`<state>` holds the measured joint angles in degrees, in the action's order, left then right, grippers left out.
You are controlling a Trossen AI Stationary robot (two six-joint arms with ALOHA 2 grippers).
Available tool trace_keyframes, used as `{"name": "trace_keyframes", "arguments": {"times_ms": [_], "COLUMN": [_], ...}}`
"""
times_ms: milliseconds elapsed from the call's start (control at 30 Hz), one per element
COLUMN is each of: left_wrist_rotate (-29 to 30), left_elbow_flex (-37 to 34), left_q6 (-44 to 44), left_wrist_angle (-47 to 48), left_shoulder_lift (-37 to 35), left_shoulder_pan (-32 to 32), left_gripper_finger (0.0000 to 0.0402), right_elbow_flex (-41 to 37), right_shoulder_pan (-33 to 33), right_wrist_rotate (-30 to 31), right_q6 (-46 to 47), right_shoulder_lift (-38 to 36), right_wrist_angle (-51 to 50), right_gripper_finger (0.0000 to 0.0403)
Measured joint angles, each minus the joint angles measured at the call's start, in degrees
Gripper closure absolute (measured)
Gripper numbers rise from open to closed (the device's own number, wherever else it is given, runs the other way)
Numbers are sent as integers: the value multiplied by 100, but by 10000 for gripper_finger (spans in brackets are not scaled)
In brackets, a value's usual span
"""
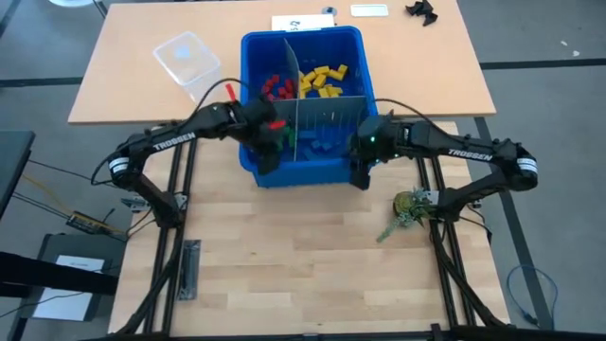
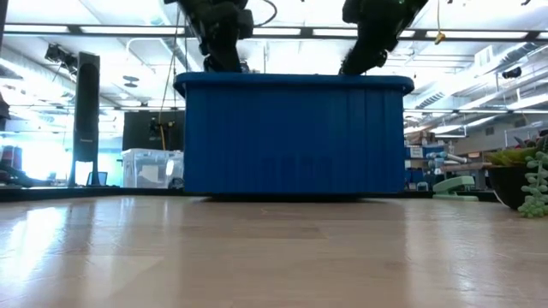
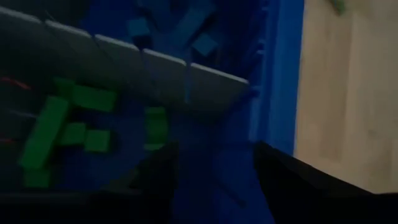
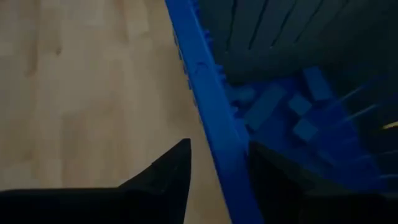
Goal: Sort Items/Unsort Items
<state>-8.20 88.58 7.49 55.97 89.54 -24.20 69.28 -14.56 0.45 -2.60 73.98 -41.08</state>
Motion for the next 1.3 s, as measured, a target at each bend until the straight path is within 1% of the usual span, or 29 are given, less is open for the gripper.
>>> {"name": "trace_keyframes", "arguments": {"times_ms": [100,200,300,400,467,533,600,667,900,1067,1167,1300], "left_wrist_rotate": [107,300,229,-26,-73,-86,23,-69,-24,63,-6,-47], "left_elbow_flex": [-3,-175,-472,-759,-893,-911,-886,-869,-912,-1102,-1276,-1392], "left_q6": [-201,-314,-390,-581,-621,-637,-643,-669,-868,-1106,-1310,-1597], "left_wrist_angle": [208,131,-99,-308,-125,-206,-204,-218,-246,-200,-119,-13], "left_shoulder_lift": [0,-2,-41,-56,0,92,12,6,13,0,5,-2], "left_shoulder_pan": [273,518,599,649,743,867,1019,1135,1693,2163,2441,2826], "left_gripper_finger": [184,184,184,184,183,183,183,183,183,183,183,183], "right_elbow_flex": [-89,-171,-221,-221,-223,-229,-230,-230,-230,-223,-154,-32], "right_shoulder_pan": [258,406,479,555,648,776,895,1005,1489,1868,2014,2136], "right_wrist_rotate": [-15,-64,-26,-175,-323,-351,-347,-329,-323,-303,-293,-68], "right_q6": [179,282,296,387,395,394,407,442,824,973,1012,966], "right_shoulder_lift": [-2,2,-2,-7,-4,2,2,2,2,2,0,-7], "right_wrist_angle": [-12,-41,-10,-28,-77,-137,-185,-217,-217,-145,-104,-100], "right_gripper_finger": [246,245,245,246,247,247,247,248,249,250,250,248]}}
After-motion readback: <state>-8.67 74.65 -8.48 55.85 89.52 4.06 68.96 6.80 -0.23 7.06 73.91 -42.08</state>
